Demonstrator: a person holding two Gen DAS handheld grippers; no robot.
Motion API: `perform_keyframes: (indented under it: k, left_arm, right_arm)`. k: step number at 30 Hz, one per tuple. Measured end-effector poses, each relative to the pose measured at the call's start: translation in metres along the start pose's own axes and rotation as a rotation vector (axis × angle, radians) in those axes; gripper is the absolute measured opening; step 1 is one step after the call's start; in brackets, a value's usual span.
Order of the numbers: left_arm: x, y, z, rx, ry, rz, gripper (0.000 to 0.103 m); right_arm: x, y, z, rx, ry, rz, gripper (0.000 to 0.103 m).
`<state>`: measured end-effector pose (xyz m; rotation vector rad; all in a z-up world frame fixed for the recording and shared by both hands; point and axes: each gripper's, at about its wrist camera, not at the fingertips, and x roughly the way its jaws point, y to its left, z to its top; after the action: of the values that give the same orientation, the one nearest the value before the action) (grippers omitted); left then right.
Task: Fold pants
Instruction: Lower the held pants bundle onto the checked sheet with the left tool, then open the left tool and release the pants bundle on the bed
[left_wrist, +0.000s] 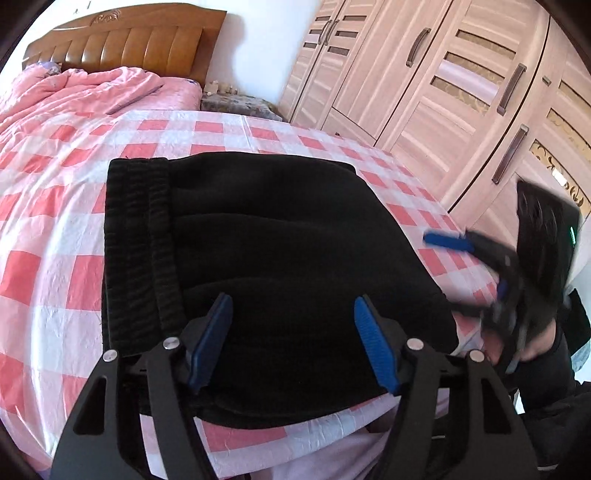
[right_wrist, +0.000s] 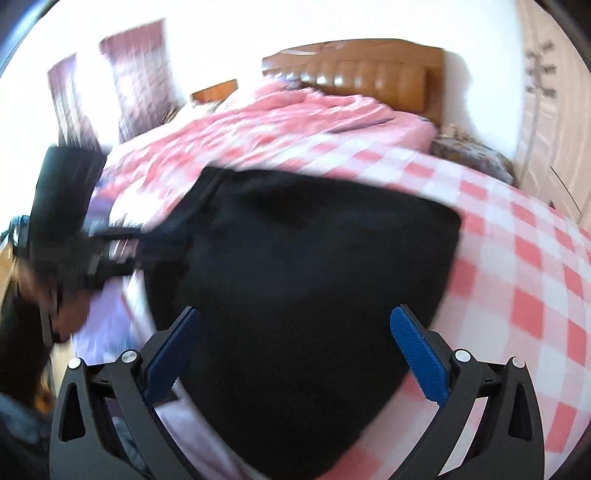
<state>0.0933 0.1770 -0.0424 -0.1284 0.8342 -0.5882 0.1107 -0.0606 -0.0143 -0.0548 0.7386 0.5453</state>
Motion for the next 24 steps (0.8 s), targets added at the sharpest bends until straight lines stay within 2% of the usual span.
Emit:
perform_keyframes:
  k: [4, 7, 8, 11, 13, 15, 17, 19, 23, 24]
  left_arm:
    - [-0.004, 0.005, -0.006, -0.018, -0.030, -0.035, 0.068]
    - [-0.004, 0.005, -0.006, -0.021, -0.033, -0.040, 0.068]
    - [-0.004, 0.004, -0.006, -0.017, -0.031, -0.035, 0.068]
    - [-0.003, 0.000, -0.006, 0.005, -0.024, -0.014, 0.068]
    - [-0.003, 0.000, -0.007, 0.012, -0.027, -0.015, 0.068]
    - [-0.003, 0.002, -0.007, 0.010, -0.029, -0.021, 0.068]
    - [-0.004, 0.004, -0.007, -0.002, -0.031, -0.032, 0.068]
    - [-0.004, 0.004, -0.007, -0.007, -0.037, -0.032, 0.068]
    - [-0.003, 0.000, -0.007, 0.009, -0.034, -0.001, 0.068]
    - [-0.003, -0.001, -0.008, 0.011, -0.032, 0.000, 0.068]
  right_arm:
    - [0.024, -0.038, 0.036, 0.147, 0.029, 0.175, 0.099]
    - [0.059, -0.046, 0.065, 0.193, 0.092, 0.281, 0.099]
    - [0.075, -0.046, 0.076, 0.191, 0.118, 0.280, 0.099]
    - [0.107, -0.050, 0.090, 0.159, 0.168, 0.164, 0.099]
    - [0.131, -0.063, 0.094, 0.189, 0.214, 0.086, 0.099]
    - [0.129, -0.062, 0.098, 0.222, 0.200, 0.097, 0.099]
    - [0.114, -0.050, 0.101, 0.208, 0.159, 0.167, 0.099]
    - [0.109, -0.029, 0.105, 0.205, 0.157, 0.284, 0.099]
    - [0.127, 0.010, 0.114, 0.155, 0.254, 0.537, 0.099]
    - [0.141, 0.021, 0.114, 0.146, 0.303, 0.578, 0.099]
